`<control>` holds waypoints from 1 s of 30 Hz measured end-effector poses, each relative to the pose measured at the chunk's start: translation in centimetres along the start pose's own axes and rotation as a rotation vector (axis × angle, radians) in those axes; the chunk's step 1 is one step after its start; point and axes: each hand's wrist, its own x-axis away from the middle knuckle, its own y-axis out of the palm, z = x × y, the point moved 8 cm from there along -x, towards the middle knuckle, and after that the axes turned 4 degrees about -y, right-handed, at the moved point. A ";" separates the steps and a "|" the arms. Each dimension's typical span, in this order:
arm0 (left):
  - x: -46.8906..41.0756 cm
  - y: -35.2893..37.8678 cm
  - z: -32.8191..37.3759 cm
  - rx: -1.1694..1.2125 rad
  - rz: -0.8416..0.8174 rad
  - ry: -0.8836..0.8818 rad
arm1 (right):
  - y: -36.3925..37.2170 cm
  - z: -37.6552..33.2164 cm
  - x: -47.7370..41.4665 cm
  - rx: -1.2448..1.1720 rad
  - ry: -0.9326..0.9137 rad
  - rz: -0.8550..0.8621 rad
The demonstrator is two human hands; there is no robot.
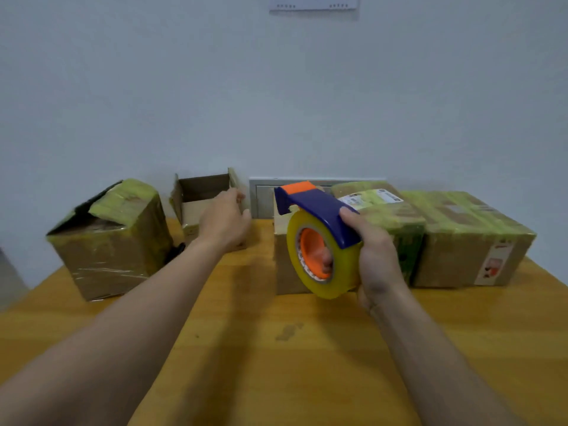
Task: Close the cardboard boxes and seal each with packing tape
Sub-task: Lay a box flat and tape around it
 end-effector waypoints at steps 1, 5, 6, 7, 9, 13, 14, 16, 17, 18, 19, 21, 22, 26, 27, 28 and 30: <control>-0.3 -0.1 -1.9 -0.068 -0.020 -0.021 | 1.4 1.0 0.4 -0.007 0.001 -0.004; -1.7 1.3 -6.3 -0.243 -0.103 0.017 | 5.8 4.5 1.1 -0.039 -0.044 -0.087; -2.2 1.9 -6.9 -0.263 -0.121 0.037 | 6.5 5.1 1.2 -0.063 -0.059 -0.114; -2.8 2.6 -7.3 -0.282 -0.141 0.054 | 7.0 5.7 1.2 -0.089 -0.063 -0.115; -4.1 3.9 -8.1 -0.364 -0.180 0.071 | 7.5 6.7 1.1 -0.117 -0.089 -0.117; -6.6 5.6 -9.7 -0.518 -0.223 0.082 | 7.1 8.7 0.3 -0.100 -0.081 -0.096; -6.9 5.8 -10.2 -0.527 -0.243 0.061 | 6.8 9.1 0.2 -0.094 -0.069 -0.097; -7.1 6.1 -11.1 -0.544 -0.297 0.015 | 6.6 9.6 0.0 -0.088 -0.049 -0.115; -7.0 6.2 -11.3 -0.567 -0.318 0.016 | 6.6 9.6 0.0 -0.077 -0.049 -0.116; -6.8 6.2 -11.2 -0.594 -0.326 0.041 | 6.4 9.8 -0.1 -0.071 -0.052 -0.116; -6.6 6.2 -11.0 -0.610 -0.322 0.073 | 6.5 9.7 -0.1 -0.068 -0.060 -0.117; -6.0 6.0 -10.4 -0.582 -0.319 0.098 | 6.6 9.4 0.1 -0.070 -0.070 -0.119; -5.6 6.0 -10.2 -0.549 -0.326 0.097 | 6.6 9.3 0.1 -0.074 -0.072 -0.118; -3.1 5.7 -9.4 -0.401 -0.402 0.085 | 6.6 8.0 1.0 -0.090 -0.094 -0.116; -2.2 5.4 -9.1 -0.374 -0.433 0.081 | 6.6 7.6 1.3 -0.096 -0.104 -0.115; -1.1 5.2 -8.6 -0.345 -0.471 0.075 | 6.4 7.1 1.7 -0.097 -0.117 -0.114; 1.1 4.7 -7.4 -0.309 -0.538 0.070 | 6.2 6.1 2.6 -0.084 -0.143 -0.112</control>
